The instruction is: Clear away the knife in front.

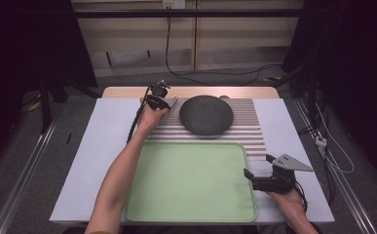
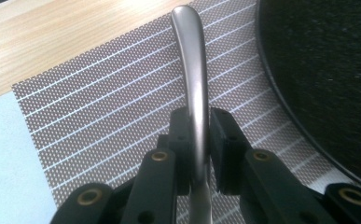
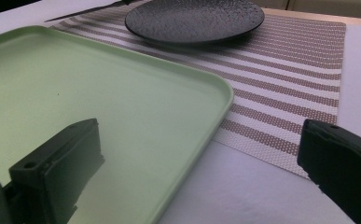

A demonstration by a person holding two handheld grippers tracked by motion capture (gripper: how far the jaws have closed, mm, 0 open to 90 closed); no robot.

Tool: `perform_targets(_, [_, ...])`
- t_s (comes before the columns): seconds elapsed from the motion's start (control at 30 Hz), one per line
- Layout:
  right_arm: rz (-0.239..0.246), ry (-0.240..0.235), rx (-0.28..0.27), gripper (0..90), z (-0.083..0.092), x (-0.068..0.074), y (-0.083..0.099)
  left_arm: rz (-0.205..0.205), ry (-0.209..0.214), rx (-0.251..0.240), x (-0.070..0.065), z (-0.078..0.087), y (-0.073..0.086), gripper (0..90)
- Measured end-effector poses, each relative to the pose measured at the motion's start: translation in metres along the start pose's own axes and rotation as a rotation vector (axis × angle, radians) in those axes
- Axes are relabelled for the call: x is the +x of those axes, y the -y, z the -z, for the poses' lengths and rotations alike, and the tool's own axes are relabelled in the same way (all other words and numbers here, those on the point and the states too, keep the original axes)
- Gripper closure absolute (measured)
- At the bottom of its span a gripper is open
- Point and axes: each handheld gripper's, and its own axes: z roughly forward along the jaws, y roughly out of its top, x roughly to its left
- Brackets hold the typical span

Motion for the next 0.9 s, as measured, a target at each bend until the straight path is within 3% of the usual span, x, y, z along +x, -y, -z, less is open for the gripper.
perform_targets(0.17, [0.004,0.001,-0.001,0.0,0.000,0.000,0.000,0.002,0.004,-0.010,-0.005,0.008,0.001,80.0])
perform_targets(0.5, [0.009,0.004,-0.003,0.0,0.001,0.002,0.000,-0.037,0.011,-0.038,-0.012,0.031,0.001,80.0])
perform_targets(0.9, [0.017,0.011,0.004,0.0,0.001,0.002,-0.001,-0.014,0.031,-0.059,-0.006,0.050,0.020,80.0])
